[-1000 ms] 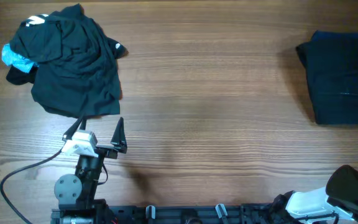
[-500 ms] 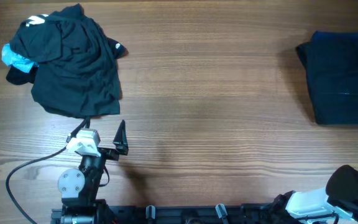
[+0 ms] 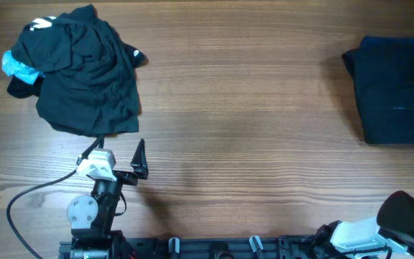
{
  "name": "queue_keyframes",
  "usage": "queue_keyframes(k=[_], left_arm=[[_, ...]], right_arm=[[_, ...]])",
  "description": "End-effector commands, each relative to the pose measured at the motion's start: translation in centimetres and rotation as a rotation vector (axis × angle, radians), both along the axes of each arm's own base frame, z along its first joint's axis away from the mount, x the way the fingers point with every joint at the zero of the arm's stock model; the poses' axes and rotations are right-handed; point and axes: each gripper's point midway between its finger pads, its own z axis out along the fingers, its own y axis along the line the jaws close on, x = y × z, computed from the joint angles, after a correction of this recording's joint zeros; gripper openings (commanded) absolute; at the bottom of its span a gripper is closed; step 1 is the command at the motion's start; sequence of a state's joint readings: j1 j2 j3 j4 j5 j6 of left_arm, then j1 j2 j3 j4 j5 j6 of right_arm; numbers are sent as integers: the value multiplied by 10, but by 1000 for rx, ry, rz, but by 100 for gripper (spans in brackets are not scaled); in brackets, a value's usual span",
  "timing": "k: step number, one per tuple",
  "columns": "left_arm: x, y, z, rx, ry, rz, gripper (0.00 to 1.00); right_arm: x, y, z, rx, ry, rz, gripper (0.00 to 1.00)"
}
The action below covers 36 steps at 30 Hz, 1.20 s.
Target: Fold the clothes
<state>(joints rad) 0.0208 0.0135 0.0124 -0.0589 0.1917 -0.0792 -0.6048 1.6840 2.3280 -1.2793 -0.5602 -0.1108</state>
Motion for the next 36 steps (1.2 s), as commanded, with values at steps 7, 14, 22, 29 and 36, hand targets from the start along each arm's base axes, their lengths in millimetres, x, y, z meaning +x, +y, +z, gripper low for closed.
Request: queue_keyframes(k=[7,14,22,29,36], left_arm=[[0,2,-1,16,-6,10,100],[0,2,-1,16,-6,10,100],[0,2,-1,16,-6,10,100],[0,2,-1,16,-6,10,100],[0,2,-1,16,-6,10,100]], right_arm=[[4,-2,-4,-12,7,9,100],[4,-2,-4,-12,7,9,100],[-13,80,36,-79,-91,175,100],[-64,161,66,-156,-165,156,100],[-90,155,65,-15,-428,11,100]])
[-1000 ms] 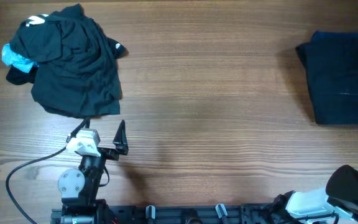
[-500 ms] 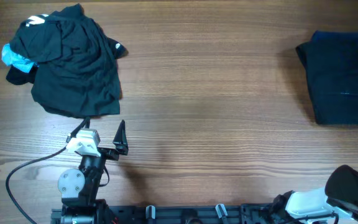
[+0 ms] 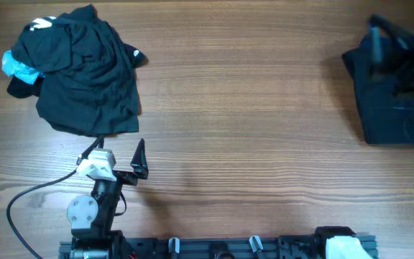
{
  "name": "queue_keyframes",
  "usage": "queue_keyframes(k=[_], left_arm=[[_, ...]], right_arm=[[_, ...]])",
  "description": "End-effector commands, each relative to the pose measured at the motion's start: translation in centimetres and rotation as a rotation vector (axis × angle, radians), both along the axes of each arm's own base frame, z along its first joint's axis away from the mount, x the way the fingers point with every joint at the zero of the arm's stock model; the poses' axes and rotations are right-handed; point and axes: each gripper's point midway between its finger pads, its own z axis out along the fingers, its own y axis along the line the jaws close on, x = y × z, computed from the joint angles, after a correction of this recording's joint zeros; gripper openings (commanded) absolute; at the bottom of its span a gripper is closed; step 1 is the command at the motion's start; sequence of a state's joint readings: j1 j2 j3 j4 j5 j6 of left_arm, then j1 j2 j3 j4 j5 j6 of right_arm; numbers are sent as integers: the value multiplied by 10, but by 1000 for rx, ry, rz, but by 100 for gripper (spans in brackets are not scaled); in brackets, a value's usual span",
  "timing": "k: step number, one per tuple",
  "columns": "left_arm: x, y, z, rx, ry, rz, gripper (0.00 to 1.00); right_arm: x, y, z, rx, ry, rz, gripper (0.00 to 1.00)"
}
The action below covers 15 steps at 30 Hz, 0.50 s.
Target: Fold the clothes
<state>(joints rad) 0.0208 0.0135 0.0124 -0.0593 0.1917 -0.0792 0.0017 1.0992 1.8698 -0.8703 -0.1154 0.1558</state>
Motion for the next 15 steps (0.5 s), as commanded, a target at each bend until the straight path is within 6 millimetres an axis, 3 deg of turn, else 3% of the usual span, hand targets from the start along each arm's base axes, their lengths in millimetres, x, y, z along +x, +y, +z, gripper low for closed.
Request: queue_keyframes(k=[1,4,5,12,15], left_arm=[[0,2,-1,16,-6,10,100],[0,2,-1,16,-6,10,100],[0,2,-1,16,-6,10,100],[0,2,-1,16,-6,10,100],[0,2,-1,16,-6,10,100]], right_arm=[[-1,-8,-41,46,-27,-56,100],[-8,-7,-71,53,-70,-48,100],[-10,-5,-99,55,-75,-36,100],[-15,-3,-222,242,-145,-27,100],[-19,-3,-257,275,-189,-20,100]])
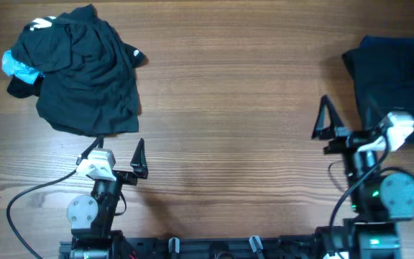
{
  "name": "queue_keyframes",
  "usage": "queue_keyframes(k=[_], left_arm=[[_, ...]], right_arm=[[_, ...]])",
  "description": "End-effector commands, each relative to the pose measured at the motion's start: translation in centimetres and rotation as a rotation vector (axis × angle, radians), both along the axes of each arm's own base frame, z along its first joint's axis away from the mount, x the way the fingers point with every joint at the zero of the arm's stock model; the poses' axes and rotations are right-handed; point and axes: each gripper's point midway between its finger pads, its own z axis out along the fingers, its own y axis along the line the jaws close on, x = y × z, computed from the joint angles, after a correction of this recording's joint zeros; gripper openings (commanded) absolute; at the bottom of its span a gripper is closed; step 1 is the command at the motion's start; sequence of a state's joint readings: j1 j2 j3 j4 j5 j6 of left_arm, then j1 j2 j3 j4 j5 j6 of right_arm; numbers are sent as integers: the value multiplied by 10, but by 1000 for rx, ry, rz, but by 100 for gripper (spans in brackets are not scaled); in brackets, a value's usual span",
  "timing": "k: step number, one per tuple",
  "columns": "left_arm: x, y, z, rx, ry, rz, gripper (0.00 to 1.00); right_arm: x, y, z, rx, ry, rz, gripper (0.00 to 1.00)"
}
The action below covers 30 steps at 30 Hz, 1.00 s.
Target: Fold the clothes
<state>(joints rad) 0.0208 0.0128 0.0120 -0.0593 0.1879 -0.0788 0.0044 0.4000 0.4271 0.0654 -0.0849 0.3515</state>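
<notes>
A crumpled heap of black clothes (85, 68) lies at the far left, with a light blue piece (16, 66) showing at its left edge. A folded dark garment (397, 79) lies flat at the far right. My left gripper (116, 152) stands open just below the heap's near edge, holding nothing. My right gripper (351, 124) stands open at the near left corner of the folded garment. One of its fingers (326, 119) is over bare wood, and the other is hard to make out against the dark cloth.
The wooden table (236, 108) stretches between the two garments. The arm bases and a black rail (221, 248) run along the front edge. A black cable (27, 198) loops beside the left arm.
My right arm was stretched out over the folded garment at the far right. Now it stands nearer the front edge with its gripper open at the garment's near left corner. The left arm is unchanged.
At first my right arm was low in the front right corner, mostly out of view. Then it was over the folded garment. Now it stands upright at the front right. The heap, the folded garment and the left arm have stayed put.
</notes>
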Motion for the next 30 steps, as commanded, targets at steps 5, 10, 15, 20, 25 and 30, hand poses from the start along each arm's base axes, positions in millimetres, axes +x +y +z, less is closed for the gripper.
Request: queue_keyframes(k=[5,10,15,20,25,30], left_arm=[[0,1,-1,16,-6,6,100],[0,1,-1,16,-6,6,100],[0,1,-1,16,-6,6,100],[0,1,-1,16,-6,6,100],[0,1,-1,16,-6,6,100],[0,1,-1,16,-6,6,100]], right_arm=[[-13,1,-76,73,-13,12,100],[-15,-2,-102,69,-8,-4,100],[-16,-10,-123,70,67,-56,100],[-18,-13,-129,69,88,-72,100],[-18,-2,-130,-147,76,-18,100],[-18,-2,-130,-330,60,-26,100]])
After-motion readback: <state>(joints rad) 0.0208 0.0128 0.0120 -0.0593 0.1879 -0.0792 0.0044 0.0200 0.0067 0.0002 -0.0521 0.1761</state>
